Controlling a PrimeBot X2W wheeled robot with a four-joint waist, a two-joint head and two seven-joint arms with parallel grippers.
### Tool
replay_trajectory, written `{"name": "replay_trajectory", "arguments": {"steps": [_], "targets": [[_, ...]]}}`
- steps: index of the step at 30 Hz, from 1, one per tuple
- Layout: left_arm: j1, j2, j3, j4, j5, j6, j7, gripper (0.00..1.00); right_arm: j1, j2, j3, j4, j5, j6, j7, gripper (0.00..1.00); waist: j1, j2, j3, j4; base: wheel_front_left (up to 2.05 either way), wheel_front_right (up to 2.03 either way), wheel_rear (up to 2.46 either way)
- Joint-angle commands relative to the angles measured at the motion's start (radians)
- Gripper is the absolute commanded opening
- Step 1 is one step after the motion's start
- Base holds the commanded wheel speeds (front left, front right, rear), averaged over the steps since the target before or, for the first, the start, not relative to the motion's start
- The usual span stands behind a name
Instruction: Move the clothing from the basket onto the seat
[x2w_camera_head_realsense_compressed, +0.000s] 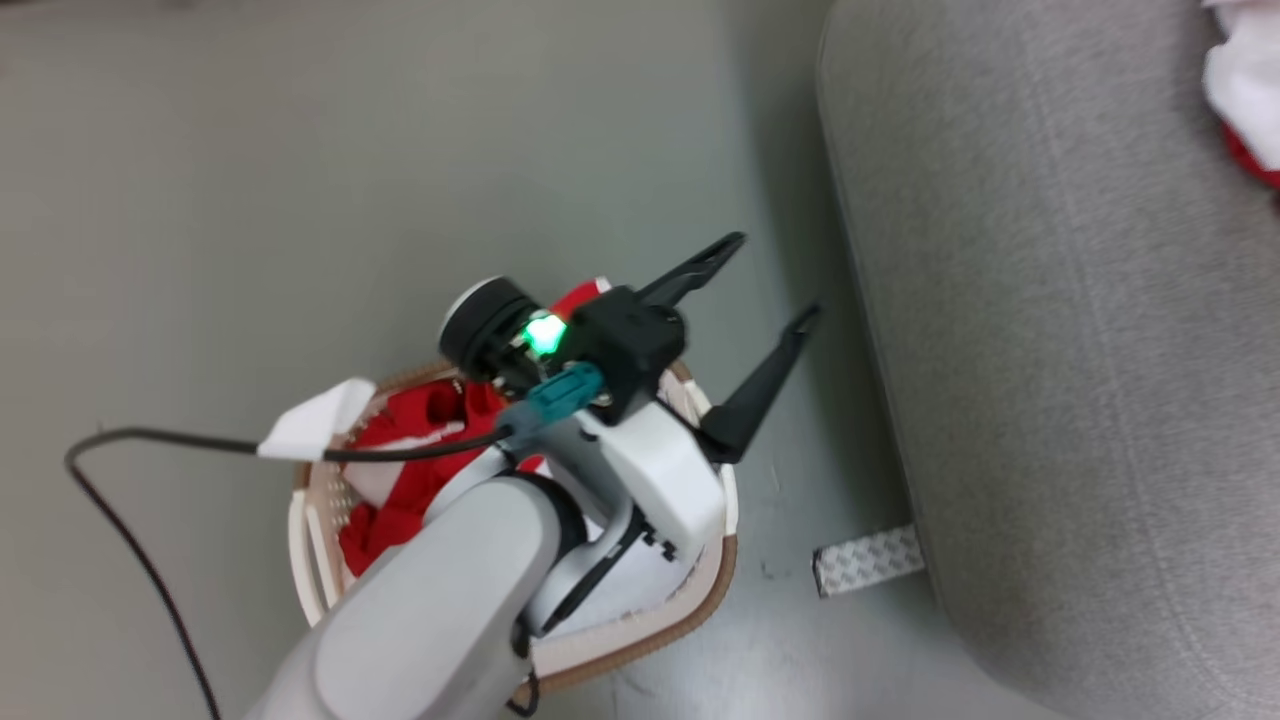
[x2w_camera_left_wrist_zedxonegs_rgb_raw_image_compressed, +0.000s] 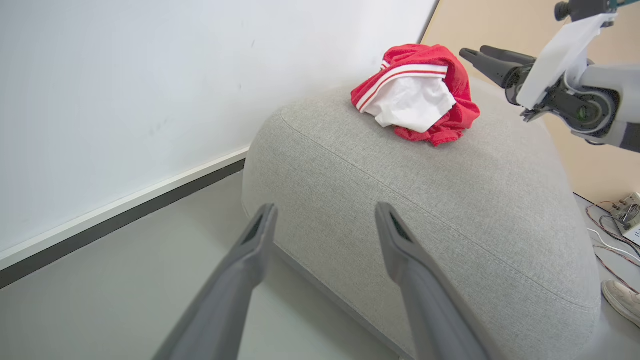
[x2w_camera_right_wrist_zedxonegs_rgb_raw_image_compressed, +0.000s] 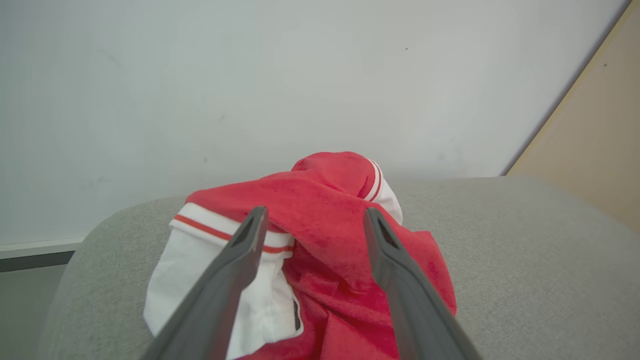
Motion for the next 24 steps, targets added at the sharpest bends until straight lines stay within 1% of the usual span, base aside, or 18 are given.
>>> {"name": "replay_trajectory", "arguments": {"steps": [1, 5, 7, 13, 16, 20, 24], "targets": [[0.018, 0.010, 0.005, 0.007, -0.006, 0.005, -0.012, 1.00, 0.029, 0.002, 0.002, -0.020, -0.010, -0.003, -0.006, 1.00, -0.0001, 0.0000, -0.054, -0.002, 0.00, 0.00, 0.00], [0.076, 0.026, 0.049, 0.045, -0.021, 0.051, -0.071, 1.00, 0.152, 0.034, 0.012, -0.179, -0.030, -0.003, -0.004, 1.00, -0.0001, 0.0000, -0.151, 0.011, 0.00, 0.00, 0.00], [0.116, 0.031, 0.071, 0.066, -0.039, 0.072, -0.103, 1.00, 0.220, 0.049, 0.035, -0.242, -0.033, -0.003, -0.004, 1.00, -0.0001, 0.0000, -0.203, 0.025, 0.00, 0.00, 0.00], [0.223, 0.031, 0.110, 0.139, -0.074, 0.115, -0.195, 1.00, 0.396, 0.081, 0.085, -0.388, -0.042, -0.003, -0.004, 1.00, -0.0001, 0.0000, -0.343, 0.091, 0.00, 0.00, 0.00], [0.270, 0.034, 0.128, 0.174, -0.079, 0.142, -0.238, 1.00, 0.472, 0.107, 0.108, -0.427, -0.051, -0.003, -0.004, 1.00, -0.0001, 0.0000, -0.400, 0.124, 0.00, 0.00, 0.00], [0.343, 0.036, 0.157, 0.213, -0.101, 0.177, -0.299, 1.00, 0.555, 0.130, 0.147, -0.435, -0.076, -0.003, -0.004, 1.00, -0.0001, 0.0000, -0.468, 0.163, 0.00, 0.00, 0.00], [0.412, 0.040, 0.178, 0.253, -0.114, 0.193, -0.352, 1.00, 0.622, 0.157, 0.171, -0.438, -0.089, -0.003, -0.004, 1.00, -0.0001, 0.0000, -0.525, 0.196, 0.00, 0.00, 0.00]]}}
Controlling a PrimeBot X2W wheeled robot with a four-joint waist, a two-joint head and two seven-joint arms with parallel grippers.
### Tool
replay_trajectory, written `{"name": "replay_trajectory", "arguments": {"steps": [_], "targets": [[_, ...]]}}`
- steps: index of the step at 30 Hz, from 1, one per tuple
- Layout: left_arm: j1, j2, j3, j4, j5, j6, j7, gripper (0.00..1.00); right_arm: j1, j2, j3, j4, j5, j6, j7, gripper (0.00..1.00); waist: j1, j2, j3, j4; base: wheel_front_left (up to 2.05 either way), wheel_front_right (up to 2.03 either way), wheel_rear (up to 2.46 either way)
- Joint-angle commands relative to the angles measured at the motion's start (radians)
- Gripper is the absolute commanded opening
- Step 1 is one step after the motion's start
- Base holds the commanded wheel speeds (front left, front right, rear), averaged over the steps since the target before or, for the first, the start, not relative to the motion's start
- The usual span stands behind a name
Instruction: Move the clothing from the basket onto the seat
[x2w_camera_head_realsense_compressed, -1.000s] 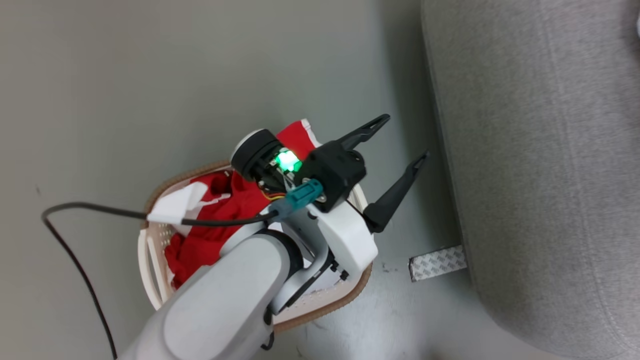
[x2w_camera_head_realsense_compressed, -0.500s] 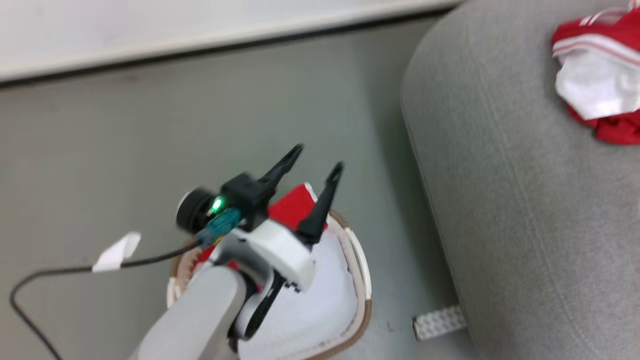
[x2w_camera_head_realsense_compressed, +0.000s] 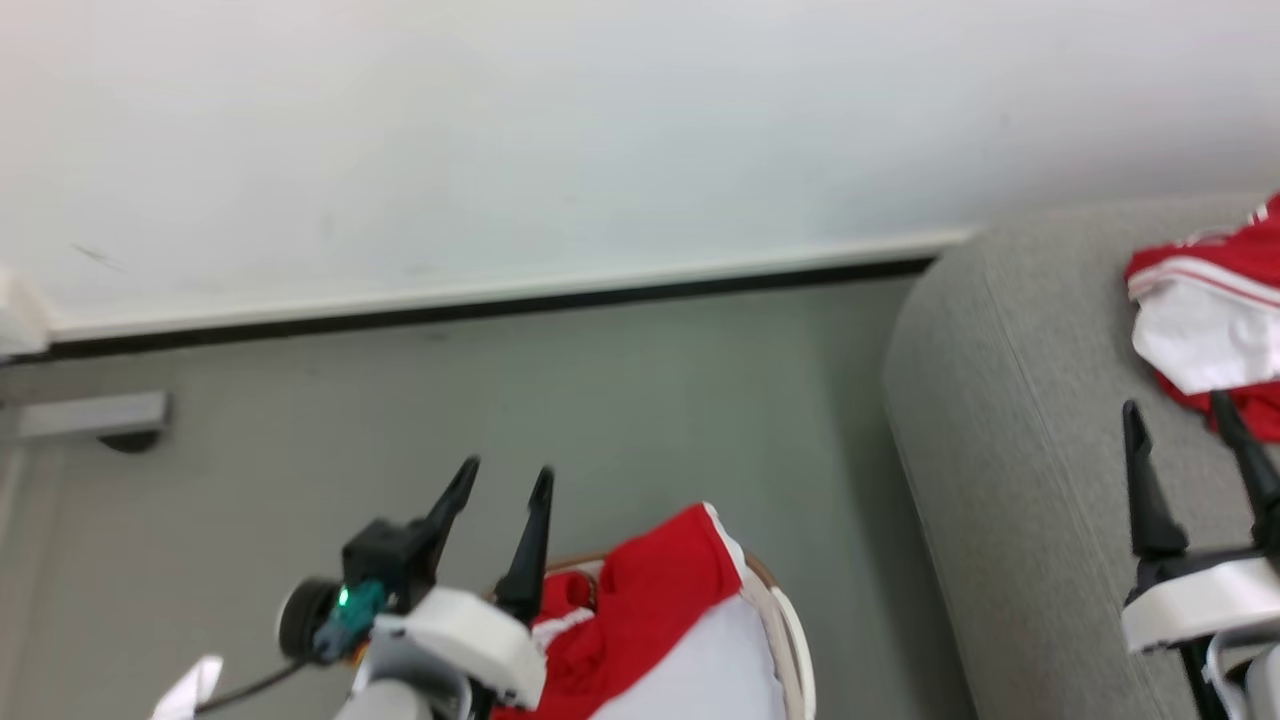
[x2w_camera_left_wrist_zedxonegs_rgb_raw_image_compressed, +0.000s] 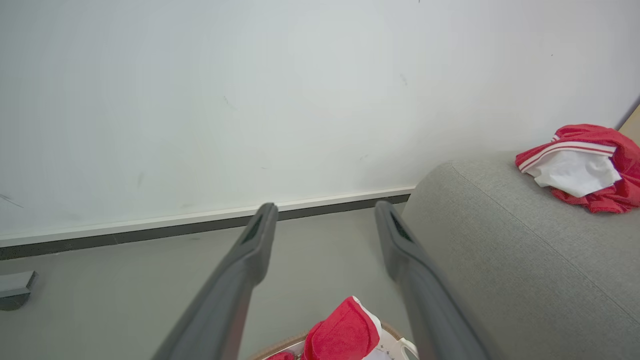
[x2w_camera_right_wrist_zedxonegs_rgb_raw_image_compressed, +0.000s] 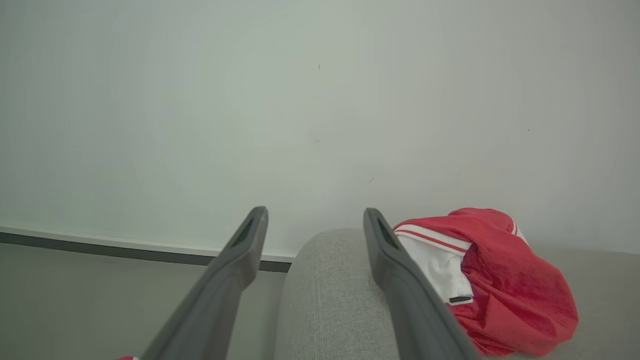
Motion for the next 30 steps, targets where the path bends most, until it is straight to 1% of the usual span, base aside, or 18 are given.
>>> {"name": "replay_trajectory", "arguments": {"steps": [1, 7, 9, 14, 20, 30], "targets": [[0.043, 0.004, 0.009, 0.017, -0.011, 0.006, -0.022, 1.00, 0.039, 0.013, 0.004, -0.006, -0.005, -0.003, -0.002, 1.00, 0.0004, 0.0000, -0.074, 0.059, 0.00, 0.00, 0.00], [0.133, -0.001, 0.037, 0.047, -0.012, 0.009, -0.056, 1.00, 0.129, 0.053, 0.043, 0.000, -0.027, -0.003, -0.002, 1.00, 0.0004, 0.0000, -0.127, 0.080, 0.00, 0.00, 0.00], [0.157, -0.002, 0.052, 0.047, -0.004, 0.009, -0.061, 1.00, 0.148, 0.053, 0.064, 0.003, -0.049, -0.003, -0.002, 1.00, 0.0004, 0.0000, -0.134, 0.082, 0.00, 0.00, 0.00], [0.219, -0.016, 0.115, 0.006, 0.034, -0.001, -0.061, 1.00, 0.188, 0.084, 0.080, 0.013, -0.064, -0.003, -0.002, 1.00, 0.0004, 0.0000, -0.152, 0.085, 0.00, 0.00, 0.00], [0.278, -0.039, 0.186, -0.018, 0.092, -0.045, -0.061, 1.00, 0.234, 0.111, 0.062, 0.017, -0.054, -0.003, -0.002, 1.00, 0.0004, 0.0000, -0.175, 0.090, 0.00, 0.00, 0.00], [0.314, -0.083, 0.298, 0.003, 0.160, -0.116, -0.061, 1.00, 0.275, 0.141, 0.045, 0.023, -0.061, -0.003, -0.002, 1.00, 0.0004, 0.0000, -0.192, 0.109, 0.00, 0.00, 0.00]]}}
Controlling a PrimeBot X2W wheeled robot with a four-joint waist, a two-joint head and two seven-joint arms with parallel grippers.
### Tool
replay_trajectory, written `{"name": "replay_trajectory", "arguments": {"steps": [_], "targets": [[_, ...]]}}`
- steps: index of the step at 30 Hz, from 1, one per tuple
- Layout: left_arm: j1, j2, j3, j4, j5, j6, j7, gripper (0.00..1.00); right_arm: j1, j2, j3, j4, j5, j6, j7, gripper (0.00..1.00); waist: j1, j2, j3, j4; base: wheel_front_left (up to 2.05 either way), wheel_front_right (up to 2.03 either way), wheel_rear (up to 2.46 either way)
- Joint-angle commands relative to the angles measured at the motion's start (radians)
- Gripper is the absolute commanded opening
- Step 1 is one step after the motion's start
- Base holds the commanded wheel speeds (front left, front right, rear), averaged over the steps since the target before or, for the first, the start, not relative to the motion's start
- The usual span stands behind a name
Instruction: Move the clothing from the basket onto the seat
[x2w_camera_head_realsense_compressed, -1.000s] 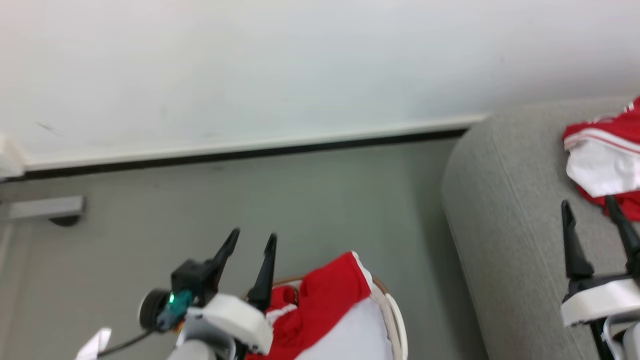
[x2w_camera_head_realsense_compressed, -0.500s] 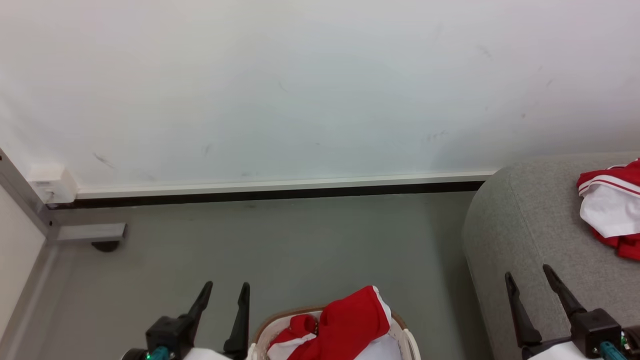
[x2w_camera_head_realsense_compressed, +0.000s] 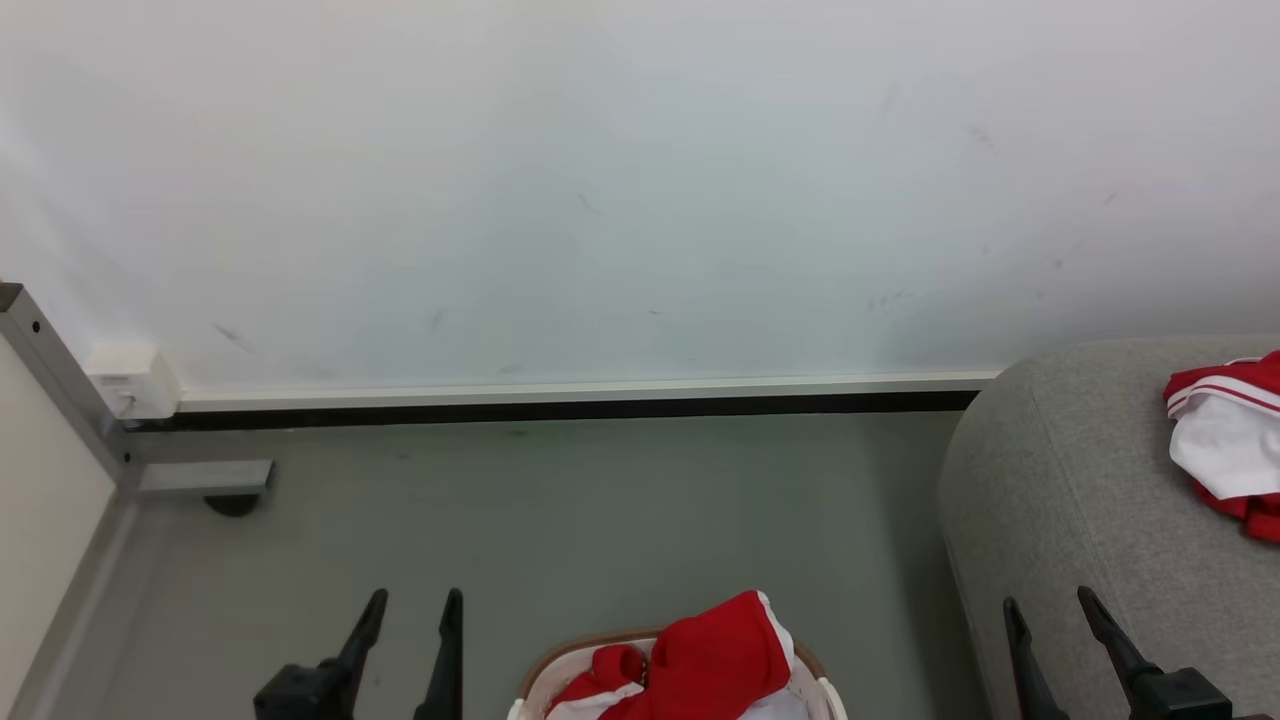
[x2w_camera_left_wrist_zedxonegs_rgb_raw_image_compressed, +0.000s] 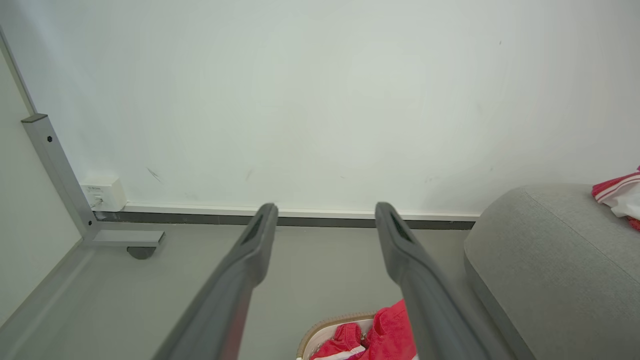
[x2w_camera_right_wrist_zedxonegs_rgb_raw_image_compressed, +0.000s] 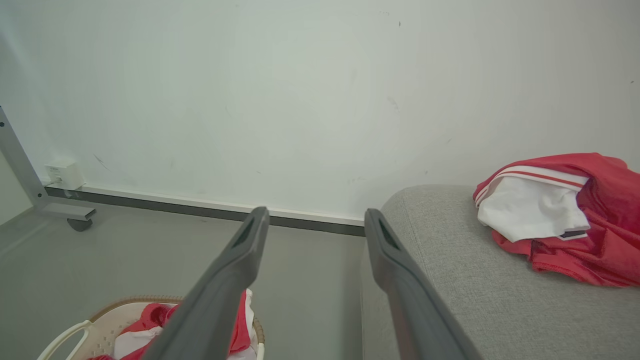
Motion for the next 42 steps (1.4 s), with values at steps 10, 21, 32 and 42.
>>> {"name": "replay_trajectory", "arguments": {"steps": [10, 21, 32, 42], "targets": [[0.019, -0.038, 0.061, 0.022, 0.063, -0.055, 0.000, 1.00, 0.005, 0.011, -0.014, 0.007, -0.003, -0.003, -0.002, 1.00, 0.0001, 0.0000, -0.004, 0.010, 0.00, 0.00, 0.00], [0.006, -0.064, 0.099, 0.028, 0.092, -0.089, 0.000, 1.00, -0.009, 0.014, -0.013, -0.002, -0.007, -0.003, -0.002, 1.00, 0.0001, 0.0000, 0.019, -0.008, 0.00, 0.00, 0.00], [-0.126, -0.077, 0.017, 0.187, 0.143, -0.134, 0.016, 1.00, -0.081, 0.018, -0.010, -0.034, -0.007, -0.003, -0.002, 1.00, 0.0001, 0.0000, 0.161, -0.085, 0.00, 0.00, 0.00], [-0.377, -0.083, -0.132, 0.403, 0.203, -0.170, 0.142, 1.00, -0.205, 0.026, 0.033, -0.094, 0.056, -0.003, -0.002, 1.00, 0.0001, 0.0000, 0.421, -0.210, 0.00, 0.00, 0.00]]}}
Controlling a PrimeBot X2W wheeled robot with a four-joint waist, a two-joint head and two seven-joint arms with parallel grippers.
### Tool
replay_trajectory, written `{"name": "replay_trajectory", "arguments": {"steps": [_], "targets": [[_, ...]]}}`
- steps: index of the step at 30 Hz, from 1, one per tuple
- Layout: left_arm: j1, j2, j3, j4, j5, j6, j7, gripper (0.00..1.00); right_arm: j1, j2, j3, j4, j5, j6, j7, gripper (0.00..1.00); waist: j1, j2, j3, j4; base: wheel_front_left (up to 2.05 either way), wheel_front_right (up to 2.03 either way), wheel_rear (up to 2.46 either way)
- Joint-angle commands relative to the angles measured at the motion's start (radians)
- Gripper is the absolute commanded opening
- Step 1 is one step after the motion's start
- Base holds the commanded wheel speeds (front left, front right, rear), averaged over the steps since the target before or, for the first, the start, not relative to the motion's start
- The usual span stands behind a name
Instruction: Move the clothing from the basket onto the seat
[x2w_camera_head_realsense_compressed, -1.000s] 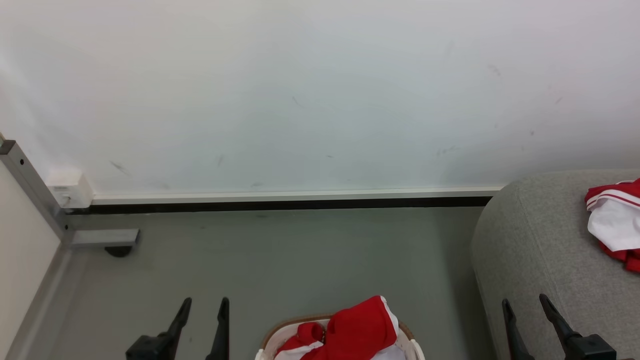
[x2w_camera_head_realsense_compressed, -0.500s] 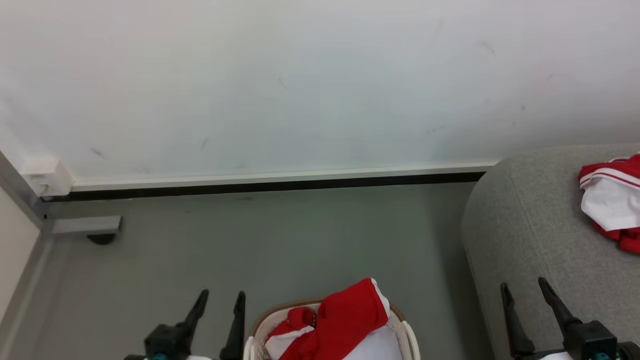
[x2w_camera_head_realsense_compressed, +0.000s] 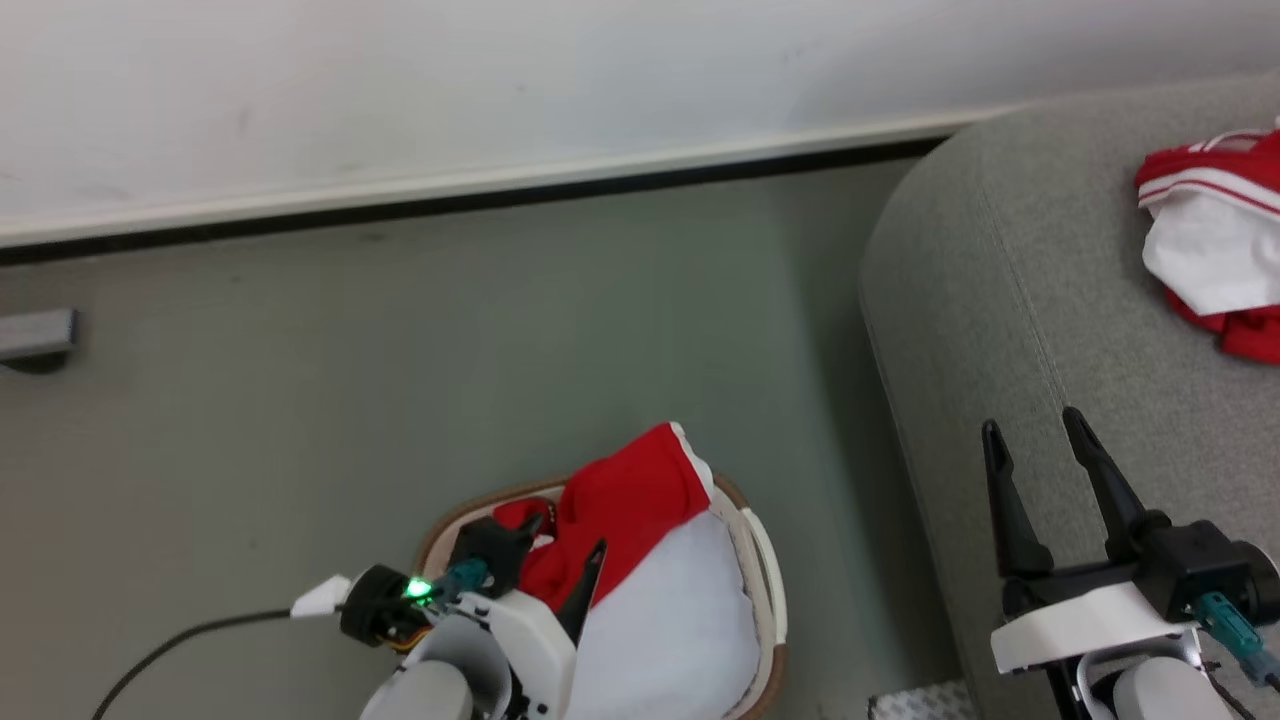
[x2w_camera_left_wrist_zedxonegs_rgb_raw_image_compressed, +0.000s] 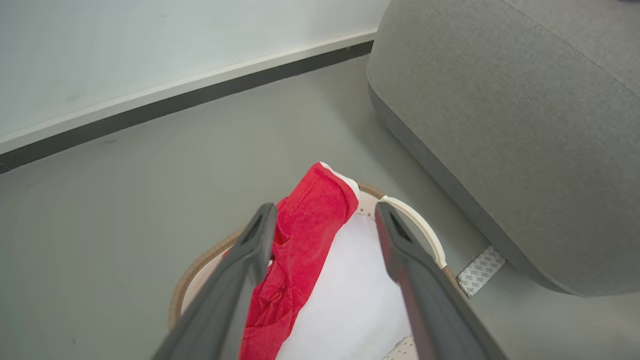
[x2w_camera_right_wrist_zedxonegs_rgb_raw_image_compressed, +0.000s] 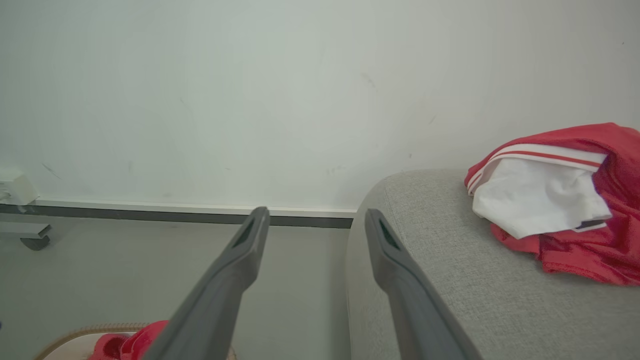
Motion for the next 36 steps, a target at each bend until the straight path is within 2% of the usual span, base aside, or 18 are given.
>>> {"name": "replay_trajectory", "arguments": {"steps": [1, 6, 15, 28, 34, 35, 36], "targets": [[-0.049, 0.006, -0.010, 0.034, 0.015, -0.003, 0.024, 1.00, -0.032, 0.002, 0.015, -0.016, 0.029, -0.003, -0.002, 1.00, -0.0002, 0.0000, 0.140, -0.090, 0.00, 0.00, 0.00], [-0.141, 0.007, -0.025, 0.149, 0.025, 0.005, 0.090, 1.00, -0.084, 0.002, 0.048, -0.052, 0.091, -0.003, -0.002, 1.00, -0.0002, 0.0000, 0.277, -0.155, 0.00, 0.00, 0.00], [-0.264, 0.061, -0.010, 0.314, 0.039, 0.063, 0.136, 1.00, -0.135, 0.002, 0.062, -0.130, 0.156, -0.003, -0.002, 1.00, -0.0002, 0.0000, 0.471, -0.221, 0.00, 0.00, 0.00], [-0.425, 0.130, -0.003, 0.450, 0.055, 0.141, 0.102, 1.00, -0.154, 0.002, 0.081, -0.178, 0.222, -0.003, -0.002, 1.00, -0.0002, 0.0000, 0.623, -0.251, 0.00, 0.00, 0.00], [-0.463, 0.136, -0.027, 0.495, 0.065, 0.150, 0.067, 0.99, -0.127, 0.002, 0.069, -0.181, 0.242, -0.003, -0.002, 1.00, -0.0002, 0.0000, 0.647, -0.251, 0.00, 0.00, 0.00], [-0.469, 0.135, -0.030, 0.503, 0.065, 0.150, 0.062, 0.50, -0.124, 0.002, 0.067, -0.181, 0.242, -0.003, -0.002, 1.00, -0.0002, 0.0000, 0.649, -0.250, 0.00, 0.00, 0.00], [-0.474, 0.134, -0.033, 0.510, 0.066, 0.149, 0.054, 0.24, -0.121, 0.002, 0.064, -0.181, 0.242, -0.003, -0.002, 1.00, -0.0002, 0.0000, 0.651, -0.249, 0.00, 0.00, 0.00]]}}
